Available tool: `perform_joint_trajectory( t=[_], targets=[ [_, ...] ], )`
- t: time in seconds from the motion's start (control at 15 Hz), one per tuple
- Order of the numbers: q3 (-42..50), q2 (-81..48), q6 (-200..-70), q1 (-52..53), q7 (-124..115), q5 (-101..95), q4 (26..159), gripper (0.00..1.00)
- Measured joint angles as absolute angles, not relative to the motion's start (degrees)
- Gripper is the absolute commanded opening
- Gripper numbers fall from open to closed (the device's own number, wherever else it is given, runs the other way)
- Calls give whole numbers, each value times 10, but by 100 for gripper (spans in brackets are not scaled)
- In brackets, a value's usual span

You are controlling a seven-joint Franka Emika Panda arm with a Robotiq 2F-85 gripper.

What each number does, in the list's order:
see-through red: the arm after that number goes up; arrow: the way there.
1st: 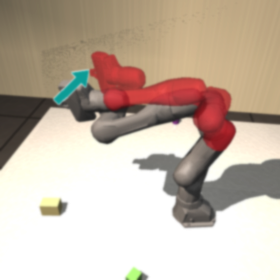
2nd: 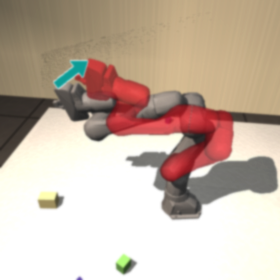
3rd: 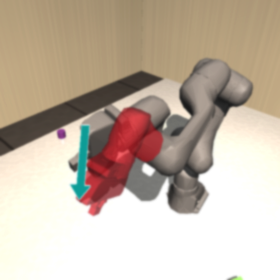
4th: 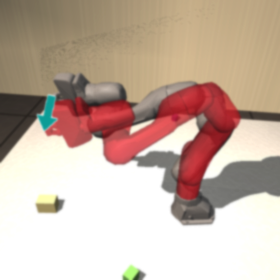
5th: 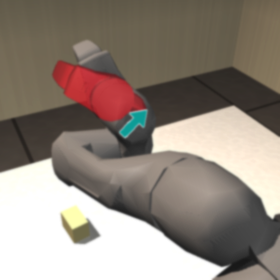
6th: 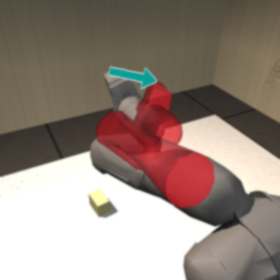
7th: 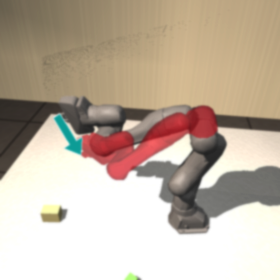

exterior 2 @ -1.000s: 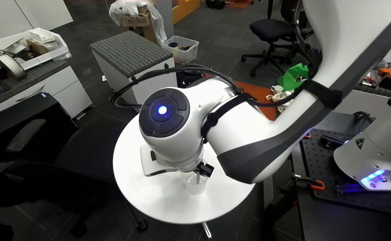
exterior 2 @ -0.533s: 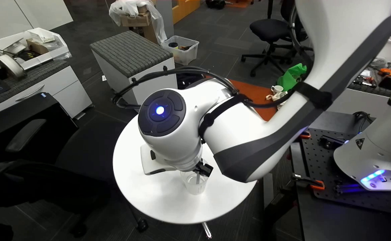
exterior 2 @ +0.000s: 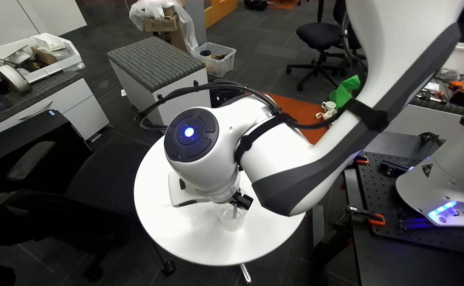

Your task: Put the black marker on the table

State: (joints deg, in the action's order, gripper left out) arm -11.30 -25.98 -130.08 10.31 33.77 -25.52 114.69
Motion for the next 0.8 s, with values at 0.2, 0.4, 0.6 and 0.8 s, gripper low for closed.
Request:
perform_joint_trajectory(
  t=[0.2, 0.4, 0.6, 0.8],
  targets=[
    [-113, -262, -1300, 102, 338, -254, 1147, 33],
    [-113, -264, -1298, 101, 338, -253, 1147, 34],
    [-113, -266, -1296, 101, 338, -251, 1147, 34],
    [-113, -266, -1292, 101, 338, -249, 1147, 33]
  ],
)
